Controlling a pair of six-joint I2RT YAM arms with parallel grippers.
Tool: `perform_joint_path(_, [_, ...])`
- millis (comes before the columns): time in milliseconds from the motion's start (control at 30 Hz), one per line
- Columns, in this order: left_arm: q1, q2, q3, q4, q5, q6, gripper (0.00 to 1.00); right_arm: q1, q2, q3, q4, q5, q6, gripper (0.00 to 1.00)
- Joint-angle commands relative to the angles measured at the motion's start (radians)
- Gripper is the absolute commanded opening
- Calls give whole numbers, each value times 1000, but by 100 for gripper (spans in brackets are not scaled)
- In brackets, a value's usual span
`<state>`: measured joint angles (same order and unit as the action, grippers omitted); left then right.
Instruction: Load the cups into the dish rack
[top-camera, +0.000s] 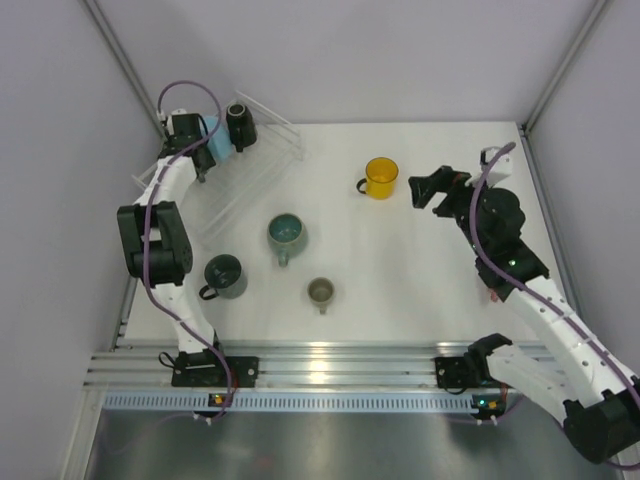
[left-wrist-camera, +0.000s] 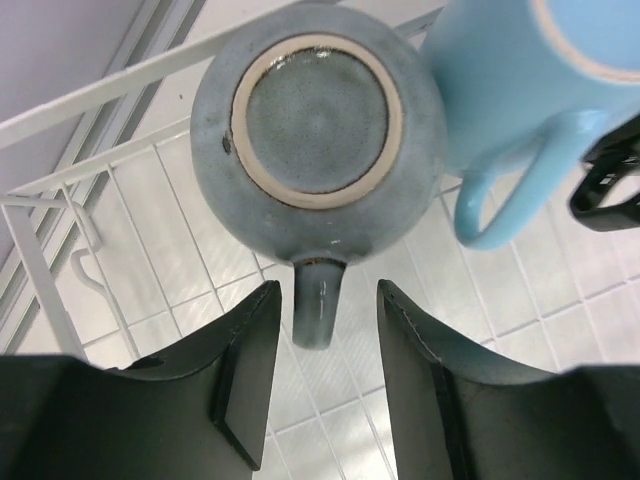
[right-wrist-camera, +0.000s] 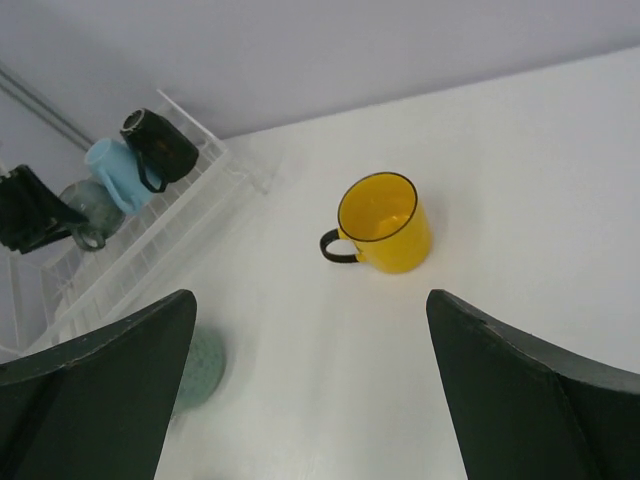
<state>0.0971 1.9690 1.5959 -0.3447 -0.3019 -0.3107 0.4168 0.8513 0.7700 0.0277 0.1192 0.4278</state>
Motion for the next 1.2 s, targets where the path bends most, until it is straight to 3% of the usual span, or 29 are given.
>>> perform_joint_path(0, [4, -105, -17, -2, 40, -30, 49, 8, 98, 161, -202, 155, 149, 99])
perform_joint_path(133, [3, -180, -76, 0, 131, -41, 49, 4, 213, 309, -475, 247, 231, 99])
perform_joint_path(300, [-33, -294, -122, -10, 277, -8, 51, -13, 357, 390, -624, 316, 347, 100])
perform_joint_path(633, [-130, -522, -310, -8, 707, -87, 52, -13, 566, 495, -614, 260, 430, 96])
perform_joint_path(900, [-324, -709, -436, 33, 796, -122, 53, -12, 784, 678, -638, 257, 430, 90])
perform_joint_path(1167, [-375, -837, -537, 76, 853, -185, 54, -10, 925, 756, -566, 229, 434, 84])
